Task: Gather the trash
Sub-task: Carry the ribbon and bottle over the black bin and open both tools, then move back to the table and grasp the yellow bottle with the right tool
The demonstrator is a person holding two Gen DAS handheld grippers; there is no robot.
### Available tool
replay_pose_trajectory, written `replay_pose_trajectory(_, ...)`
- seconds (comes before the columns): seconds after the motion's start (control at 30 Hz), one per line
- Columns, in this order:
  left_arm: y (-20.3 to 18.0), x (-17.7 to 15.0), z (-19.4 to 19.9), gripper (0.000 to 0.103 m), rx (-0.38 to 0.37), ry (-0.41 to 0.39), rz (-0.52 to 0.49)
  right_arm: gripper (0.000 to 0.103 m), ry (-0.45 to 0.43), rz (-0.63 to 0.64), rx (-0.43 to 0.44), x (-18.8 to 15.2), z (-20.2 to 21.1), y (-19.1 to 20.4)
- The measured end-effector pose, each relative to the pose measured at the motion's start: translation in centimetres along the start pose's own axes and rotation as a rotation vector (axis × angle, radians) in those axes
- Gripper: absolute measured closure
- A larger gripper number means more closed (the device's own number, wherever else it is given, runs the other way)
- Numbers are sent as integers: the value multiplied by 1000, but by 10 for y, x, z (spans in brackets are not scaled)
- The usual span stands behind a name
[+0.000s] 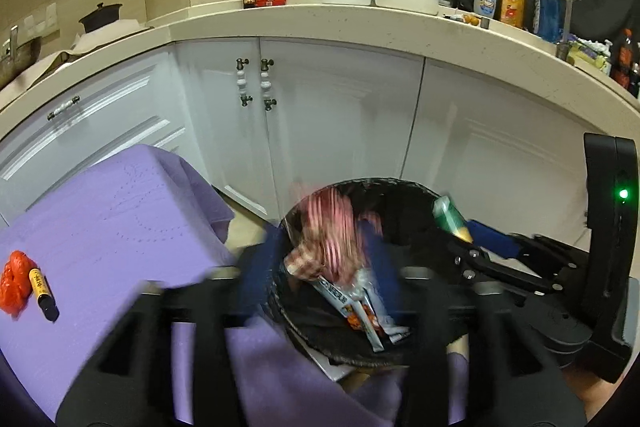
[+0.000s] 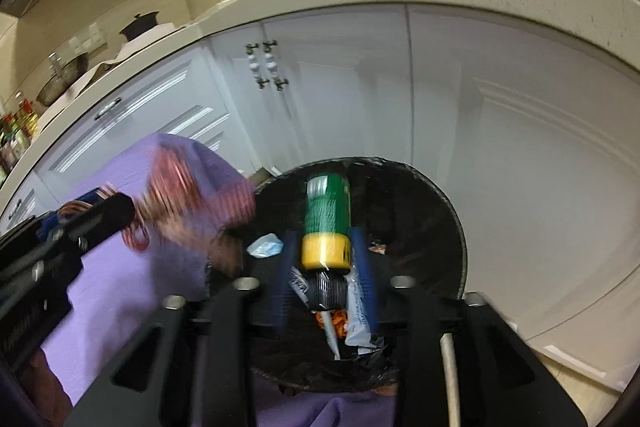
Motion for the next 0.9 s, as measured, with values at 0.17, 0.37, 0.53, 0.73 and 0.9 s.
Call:
replay_pose_trajectory(0.17, 4, -6, -8, 49, 18, 23, 5, 57, 9, -10, -9, -4, -5, -5)
replay_pose_trajectory(0.37, 14, -7, 2, 49, 38, 16, 28, 55, -4, -12, -11, -4, -2, -3)
replay_pose_trajectory(0.53, 28, -8, 17, 49, 60, 2, 48, 54, -21, -2, -7, -1, 5, 6)
replay_pose_trajectory(0.73, 55, -14, 42, 43, 117, -13, 85, 51, -44, 31, 15, 2, 15, 28)
replay_pose_trajectory(0.9, 90, -25, 70, 43, 183, -25, 137, 48, -56, 73, 48, 2, 21, 59)
Point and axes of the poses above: each gripper's, at about its wrist camera, not at the fingertips, and z roughly against the way its jaws point, y to its left, x to its top, the point moved 6 cm from there along -z, roughly the way its jaws point, and after that the axes turned 8 degrees about -x, right-handed, at the moved point
